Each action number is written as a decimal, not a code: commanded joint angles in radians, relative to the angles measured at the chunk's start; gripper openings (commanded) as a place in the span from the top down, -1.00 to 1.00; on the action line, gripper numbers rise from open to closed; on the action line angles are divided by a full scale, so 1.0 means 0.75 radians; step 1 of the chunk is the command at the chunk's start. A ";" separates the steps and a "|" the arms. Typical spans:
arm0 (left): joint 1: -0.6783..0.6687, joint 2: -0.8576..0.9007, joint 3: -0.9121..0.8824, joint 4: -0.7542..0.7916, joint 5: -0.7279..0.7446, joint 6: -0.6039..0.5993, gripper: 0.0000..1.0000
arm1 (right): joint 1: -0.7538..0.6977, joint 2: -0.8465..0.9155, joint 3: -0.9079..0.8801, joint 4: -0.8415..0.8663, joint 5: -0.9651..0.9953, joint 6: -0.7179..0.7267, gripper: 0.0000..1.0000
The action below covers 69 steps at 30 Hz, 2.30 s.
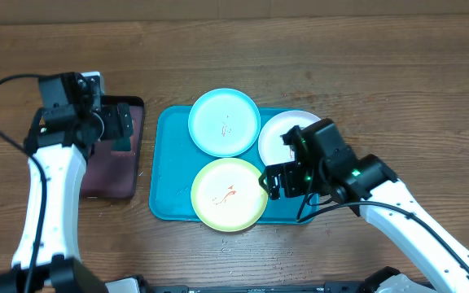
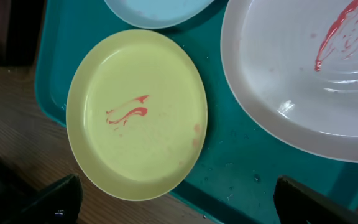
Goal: Clean dirty plates on tray and stack at the side
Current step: 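Move left gripper to the sponge and right gripper to the yellow plate, then grasp the green sponge with the left gripper and lift it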
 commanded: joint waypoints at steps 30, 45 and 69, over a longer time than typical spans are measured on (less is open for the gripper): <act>0.006 0.554 0.040 0.158 -0.003 0.125 0.32 | 0.052 0.032 0.042 0.118 -0.008 0.010 -1.00; 0.008 0.382 0.212 -0.073 0.003 -0.030 0.92 | 0.052 0.061 0.041 0.073 0.128 -0.027 -0.97; 0.346 -0.157 -0.310 0.211 0.557 0.039 0.92 | 0.053 0.131 0.041 0.152 0.154 -0.036 -0.94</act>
